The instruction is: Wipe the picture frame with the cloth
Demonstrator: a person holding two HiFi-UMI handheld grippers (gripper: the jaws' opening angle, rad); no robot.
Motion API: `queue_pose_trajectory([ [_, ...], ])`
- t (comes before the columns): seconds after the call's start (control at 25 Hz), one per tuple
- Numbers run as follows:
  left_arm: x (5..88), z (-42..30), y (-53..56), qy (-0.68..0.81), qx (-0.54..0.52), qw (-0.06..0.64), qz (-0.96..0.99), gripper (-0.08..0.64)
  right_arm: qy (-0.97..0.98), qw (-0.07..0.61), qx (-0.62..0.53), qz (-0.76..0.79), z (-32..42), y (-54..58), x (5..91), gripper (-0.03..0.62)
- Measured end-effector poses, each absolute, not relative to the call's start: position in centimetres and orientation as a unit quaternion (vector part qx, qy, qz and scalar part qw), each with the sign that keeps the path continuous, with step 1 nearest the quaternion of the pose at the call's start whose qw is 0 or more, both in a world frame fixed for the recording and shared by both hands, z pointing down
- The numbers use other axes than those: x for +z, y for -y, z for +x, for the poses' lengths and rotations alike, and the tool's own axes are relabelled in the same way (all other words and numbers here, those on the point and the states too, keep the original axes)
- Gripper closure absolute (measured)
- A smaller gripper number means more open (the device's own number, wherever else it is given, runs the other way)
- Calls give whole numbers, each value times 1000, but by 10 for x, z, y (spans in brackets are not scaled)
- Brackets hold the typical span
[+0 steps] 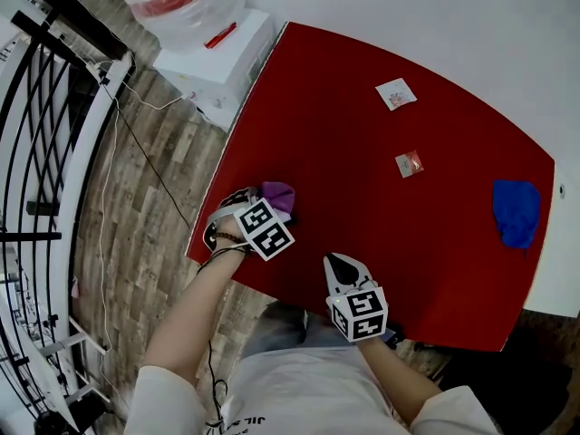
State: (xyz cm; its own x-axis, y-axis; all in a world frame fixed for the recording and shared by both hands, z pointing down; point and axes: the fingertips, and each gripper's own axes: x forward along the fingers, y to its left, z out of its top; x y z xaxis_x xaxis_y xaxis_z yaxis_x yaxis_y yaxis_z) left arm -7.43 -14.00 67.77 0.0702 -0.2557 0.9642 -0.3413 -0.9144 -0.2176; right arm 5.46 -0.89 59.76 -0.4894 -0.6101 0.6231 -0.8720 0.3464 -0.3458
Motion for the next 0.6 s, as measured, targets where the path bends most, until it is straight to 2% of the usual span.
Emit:
queue_pose_trajectory([
  [0.32,670,-51,186,206,653,32,728,497,790,198,339,471,61,9,599,588],
  [0.6,681,-32,150,164,658,20,734,497,785,196,340,480,72,8,601,588],
])
